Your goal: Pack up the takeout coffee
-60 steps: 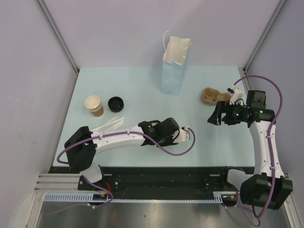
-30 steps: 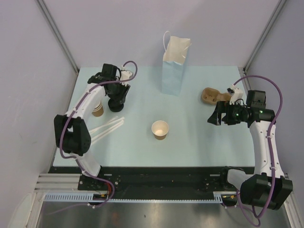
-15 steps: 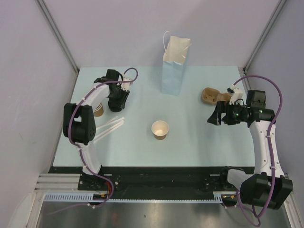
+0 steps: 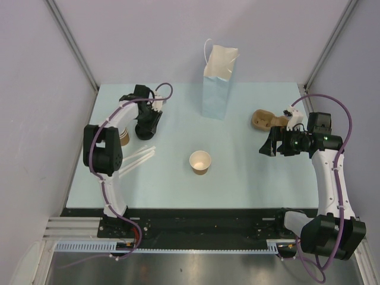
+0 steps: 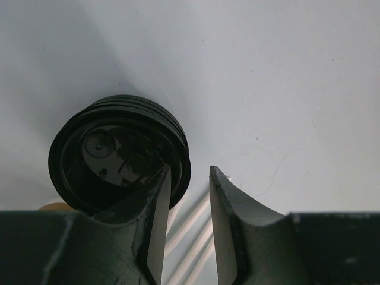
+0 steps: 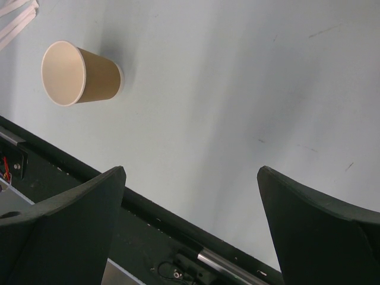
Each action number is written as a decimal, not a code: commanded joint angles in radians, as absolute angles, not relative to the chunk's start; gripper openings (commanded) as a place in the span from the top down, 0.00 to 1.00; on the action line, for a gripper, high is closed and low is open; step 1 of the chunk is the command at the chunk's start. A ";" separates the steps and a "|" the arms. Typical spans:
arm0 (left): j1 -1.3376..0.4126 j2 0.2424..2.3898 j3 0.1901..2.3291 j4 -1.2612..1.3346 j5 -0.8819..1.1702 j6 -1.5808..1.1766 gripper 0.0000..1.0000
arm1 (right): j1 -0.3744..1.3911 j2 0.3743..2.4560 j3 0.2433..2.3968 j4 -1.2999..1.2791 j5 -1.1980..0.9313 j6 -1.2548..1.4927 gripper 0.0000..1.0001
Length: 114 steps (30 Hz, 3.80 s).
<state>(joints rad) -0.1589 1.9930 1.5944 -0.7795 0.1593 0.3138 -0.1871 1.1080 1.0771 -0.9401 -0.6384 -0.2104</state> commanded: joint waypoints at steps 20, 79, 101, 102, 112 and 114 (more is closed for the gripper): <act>-0.149 2.056 1.672 -0.776 0.127 0.319 0.76 | -0.190 1.121 1.078 -0.922 -0.655 -0.210 0.00; -0.271 1.819 1.411 -0.574 -0.169 0.483 0.91 | -0.186 1.111 1.077 -0.920 -0.660 -0.212 0.00; -0.310 1.789 1.358 -0.506 -0.229 0.549 0.82 | -0.189 1.111 1.077 -0.920 -0.657 -0.212 0.00; -0.310 1.787 1.361 -0.506 -0.229 0.551 0.83 | -0.187 1.109 1.077 -0.920 -0.657 -0.210 0.00; -0.311 1.789 1.390 -0.563 -0.186 0.537 0.83 | -0.189 1.106 1.077 -0.920 -0.658 -0.210 0.01; -0.305 1.793 1.405 -0.574 -0.158 0.516 0.77 | -0.189 1.104 1.077 -0.920 -0.657 -0.210 0.01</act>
<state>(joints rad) -0.3050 1.8324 1.3617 -0.5430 -0.2035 0.5339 -0.1871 1.1210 1.0771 -0.9394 -0.6445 -0.2100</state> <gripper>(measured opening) 0.190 0.994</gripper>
